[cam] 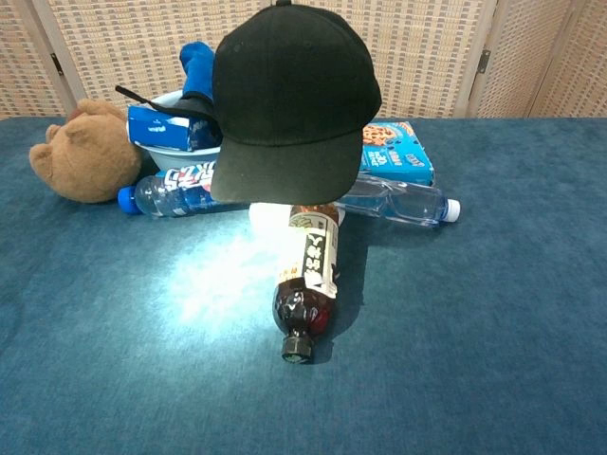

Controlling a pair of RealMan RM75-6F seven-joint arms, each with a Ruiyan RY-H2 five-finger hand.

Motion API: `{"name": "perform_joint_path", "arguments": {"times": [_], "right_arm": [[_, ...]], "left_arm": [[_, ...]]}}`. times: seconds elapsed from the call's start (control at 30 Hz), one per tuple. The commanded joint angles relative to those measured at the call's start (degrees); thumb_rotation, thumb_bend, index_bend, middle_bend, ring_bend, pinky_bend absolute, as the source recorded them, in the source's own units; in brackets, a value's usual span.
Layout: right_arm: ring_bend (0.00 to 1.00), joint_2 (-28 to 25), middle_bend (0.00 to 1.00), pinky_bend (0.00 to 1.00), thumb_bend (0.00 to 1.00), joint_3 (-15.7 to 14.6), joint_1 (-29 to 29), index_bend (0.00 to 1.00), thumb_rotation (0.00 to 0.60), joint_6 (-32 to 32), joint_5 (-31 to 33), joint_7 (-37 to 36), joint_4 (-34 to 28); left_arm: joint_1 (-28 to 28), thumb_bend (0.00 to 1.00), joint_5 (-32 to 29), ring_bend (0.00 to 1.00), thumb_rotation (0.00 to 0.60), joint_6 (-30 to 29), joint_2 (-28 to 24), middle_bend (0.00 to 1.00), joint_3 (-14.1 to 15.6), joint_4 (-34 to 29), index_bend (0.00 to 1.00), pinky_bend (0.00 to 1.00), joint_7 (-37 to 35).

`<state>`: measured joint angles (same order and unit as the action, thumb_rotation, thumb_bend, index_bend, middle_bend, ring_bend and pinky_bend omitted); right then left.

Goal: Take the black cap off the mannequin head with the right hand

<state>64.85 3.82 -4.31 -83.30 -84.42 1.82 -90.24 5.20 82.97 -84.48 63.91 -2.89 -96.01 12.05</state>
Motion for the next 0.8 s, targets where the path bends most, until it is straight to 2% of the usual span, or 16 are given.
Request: {"name": "perform_joint_path", "arguments": {"times": [0.03, 0.43, 0.8], "right_arm": [[0.16, -0.4, 0.24, 0.16, 0.08, -0.1, 0.1, 0.25, 0.6, 0.0, -0.4, -1.5, -0.2], [0.17, -0.7, 0.25, 0.16, 0.08, -0.4, -1.1, 0.25, 0.6, -0.7, -4.1, -3.3, 0.4], [0.17, -0.5, 0.27, 0.16, 0.08, 0.2, -9.1, 0.28, 0.6, 3.3, -13.4, -5.7, -0.7]], "left_arm": [[-0.1, 0.28, 0.3, 0.02, 0.6, -0.2, 0.1, 0.0, 0.1, -0.1, 0.06, 0.0, -0.1], [-0.7, 0.28, 0.8, 0.02, 0.6, -0.8, -0.7, 0.0, 0.7, -1.6, 0.06, 0.0, 0.2], [-0.6, 0.28, 1.3, 0.02, 0.6, -1.0, -1.9, 0.0, 0.7, -4.6, 0.06, 0.0, 1.9]]}}
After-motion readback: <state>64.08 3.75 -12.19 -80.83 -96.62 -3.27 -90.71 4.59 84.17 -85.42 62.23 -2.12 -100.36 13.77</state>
